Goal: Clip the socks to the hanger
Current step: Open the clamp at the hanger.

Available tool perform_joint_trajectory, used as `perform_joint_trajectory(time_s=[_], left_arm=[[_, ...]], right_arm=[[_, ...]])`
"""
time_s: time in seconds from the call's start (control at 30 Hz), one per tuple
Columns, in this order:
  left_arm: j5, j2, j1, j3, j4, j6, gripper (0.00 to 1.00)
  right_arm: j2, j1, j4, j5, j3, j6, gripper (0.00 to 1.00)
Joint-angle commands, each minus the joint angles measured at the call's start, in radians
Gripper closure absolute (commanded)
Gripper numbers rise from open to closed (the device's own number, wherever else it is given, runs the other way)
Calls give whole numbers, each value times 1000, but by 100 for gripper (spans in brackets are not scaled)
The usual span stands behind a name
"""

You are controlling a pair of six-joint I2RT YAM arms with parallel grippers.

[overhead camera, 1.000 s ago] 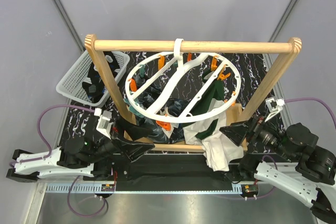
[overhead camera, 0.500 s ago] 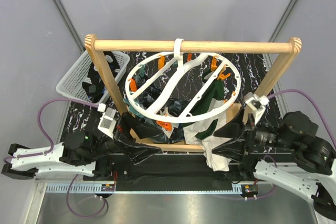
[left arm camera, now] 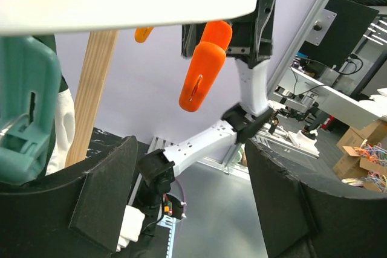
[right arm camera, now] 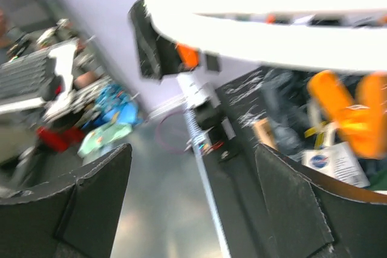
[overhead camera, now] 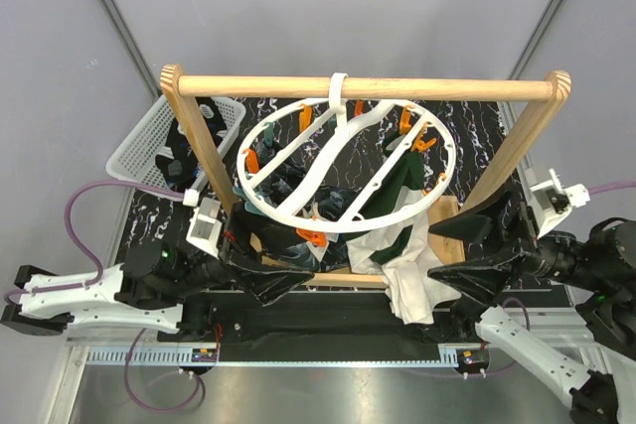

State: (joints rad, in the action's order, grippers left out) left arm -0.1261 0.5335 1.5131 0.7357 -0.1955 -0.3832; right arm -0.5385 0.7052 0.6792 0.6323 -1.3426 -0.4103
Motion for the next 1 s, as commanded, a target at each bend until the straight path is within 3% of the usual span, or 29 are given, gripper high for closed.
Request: perform_joint_trajectory(time_s=[0.0, 0.07, 0.17, 0.23, 0.53, 0.67, 0.97], left_arm=[[-43, 22, 10, 36, -91, 41, 23], [-40, 37, 10, 31, -133, 41, 22], [-56, 62, 15, 39, -160, 44, 22], [-84, 68, 19, 44, -166, 49, 22], [-141, 86, 28, 45, -188, 50, 22], [-184, 100, 32, 21, -252, 43, 23], [-267, 181, 41, 48, -343, 76, 37]], right_arm=[[-17, -157, -47, 133, -78, 22, 11], [-34, -328, -35, 251, -139, 5, 11], [-41, -361, -110, 307, -152, -108, 23], [-73, -378, -32, 267, -190, -90, 26], [-176, -310, 7, 267, -132, -160, 25], [-236, -254, 94, 193, -161, -93, 25], [-301, -165, 212, 24, -205, 5, 26]])
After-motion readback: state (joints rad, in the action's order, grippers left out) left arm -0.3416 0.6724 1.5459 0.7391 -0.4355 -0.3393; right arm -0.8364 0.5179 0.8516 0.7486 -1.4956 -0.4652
